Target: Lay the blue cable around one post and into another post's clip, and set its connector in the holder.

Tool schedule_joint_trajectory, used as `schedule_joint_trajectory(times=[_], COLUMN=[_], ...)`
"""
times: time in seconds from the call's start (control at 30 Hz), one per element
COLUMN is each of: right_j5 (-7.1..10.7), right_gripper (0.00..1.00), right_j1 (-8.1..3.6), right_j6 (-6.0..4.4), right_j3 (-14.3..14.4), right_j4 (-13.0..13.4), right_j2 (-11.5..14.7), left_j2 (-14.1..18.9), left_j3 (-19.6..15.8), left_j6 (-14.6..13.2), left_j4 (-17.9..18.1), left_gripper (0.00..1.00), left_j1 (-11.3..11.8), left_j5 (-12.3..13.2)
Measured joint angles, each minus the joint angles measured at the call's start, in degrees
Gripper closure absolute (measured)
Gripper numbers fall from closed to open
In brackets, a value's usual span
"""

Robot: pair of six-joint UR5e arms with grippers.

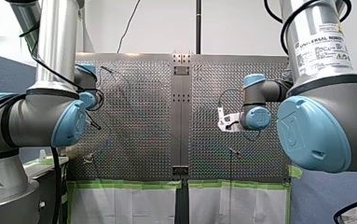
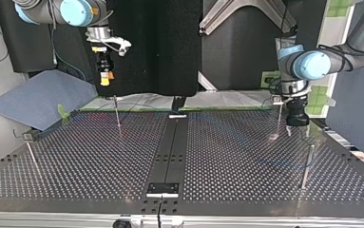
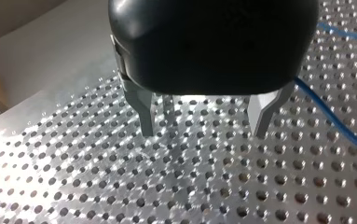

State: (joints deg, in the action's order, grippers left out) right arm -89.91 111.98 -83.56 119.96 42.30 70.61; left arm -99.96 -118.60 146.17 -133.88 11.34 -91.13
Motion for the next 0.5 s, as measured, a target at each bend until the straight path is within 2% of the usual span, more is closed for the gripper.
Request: schedule_joint_trajectory(times=[0.5], right_j5=[-0.01], right_gripper=[0.02], right_j1=[0.46], right_j6=[-0.32], right_j3=[0.0], right_j4=[0.2], right_j2=[0.0], left_j2=[0.7], left_j3=[-1.9], left_j6=[7.6], left_j4=[3.0], left_gripper=[0.00], left_j1=[-0.4], left_j5=[0.2])
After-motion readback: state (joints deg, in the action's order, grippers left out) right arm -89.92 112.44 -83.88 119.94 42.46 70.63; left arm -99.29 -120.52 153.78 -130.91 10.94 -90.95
